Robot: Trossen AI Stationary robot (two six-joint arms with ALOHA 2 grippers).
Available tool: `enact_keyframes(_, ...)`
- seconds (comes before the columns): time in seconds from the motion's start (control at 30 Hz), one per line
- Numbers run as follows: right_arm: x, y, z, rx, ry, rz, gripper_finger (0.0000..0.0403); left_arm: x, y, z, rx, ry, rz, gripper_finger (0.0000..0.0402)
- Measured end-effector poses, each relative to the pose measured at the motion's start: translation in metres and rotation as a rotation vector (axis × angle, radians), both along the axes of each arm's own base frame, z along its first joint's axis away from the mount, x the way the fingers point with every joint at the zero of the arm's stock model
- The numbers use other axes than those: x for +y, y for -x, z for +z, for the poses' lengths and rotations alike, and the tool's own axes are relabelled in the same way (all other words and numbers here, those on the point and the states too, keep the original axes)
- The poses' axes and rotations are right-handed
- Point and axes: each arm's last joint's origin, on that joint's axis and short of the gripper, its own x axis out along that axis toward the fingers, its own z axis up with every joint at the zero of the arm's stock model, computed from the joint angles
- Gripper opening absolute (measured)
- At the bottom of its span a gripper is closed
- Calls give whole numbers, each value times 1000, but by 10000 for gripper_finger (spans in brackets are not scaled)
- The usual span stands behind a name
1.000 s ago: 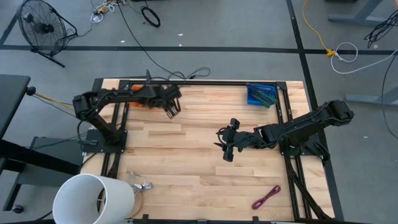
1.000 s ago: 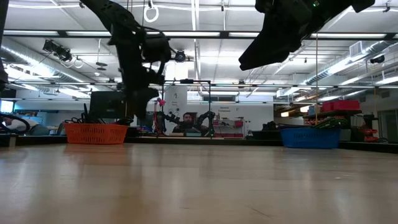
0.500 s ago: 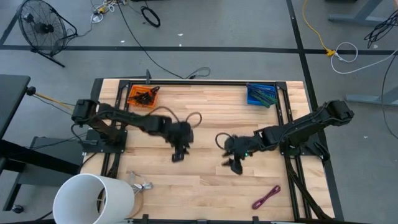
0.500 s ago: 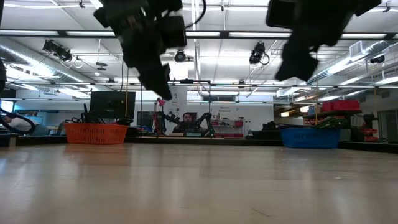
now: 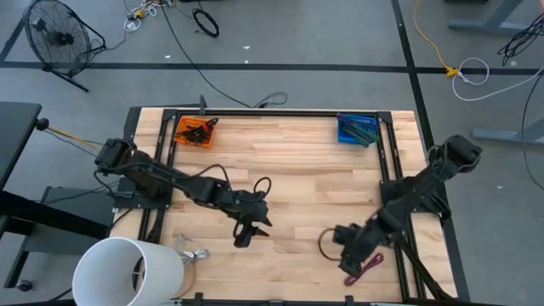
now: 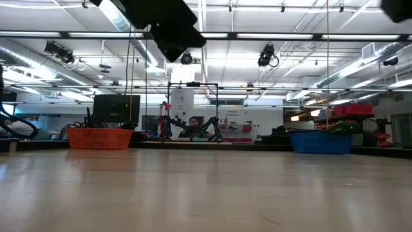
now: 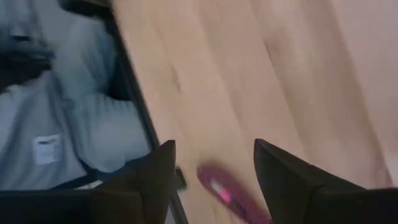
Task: Pick & Place USB Port
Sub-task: Put the pink charger cable into the blue bin
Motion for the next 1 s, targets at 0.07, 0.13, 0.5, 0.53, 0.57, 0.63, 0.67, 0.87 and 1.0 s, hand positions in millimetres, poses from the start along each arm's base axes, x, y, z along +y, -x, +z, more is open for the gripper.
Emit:
enact_keyframes(0.07,10,11,-6,57,14,-20,213,-2,0,1,-11,4,-7,158)
enact_keyframes(0.13,19,21,-12,119,32,-31,206,-4,0,1,-15,4,-11,158)
enact_keyframes(0.5,40,45,-29,338,14,4,138,1,-2,2,-43,-31,56,158)
enact_keyframes(0.53,41,46,-30,347,14,0,134,2,-3,2,-43,-33,63,158)
enact_keyframes(0.57,41,46,-31,355,13,-9,131,3,-3,3,-44,-34,66,158)
enact_keyframes(0.63,42,46,-34,376,12,-26,129,3,-3,3,-44,-35,69,158)
enact_keyframes(0.67,43,47,-35,388,15,-31,130,3,-3,2,-44,-36,69,158)
enact_keyframes(0.87,55,49,-45,464,-43,-33,137,3,-3,2,-44,-36,68,158)
enact_keyframes(1.0,57,48,-54,486,-22,-31,137,3,-3,2,-44,-37,68,158)
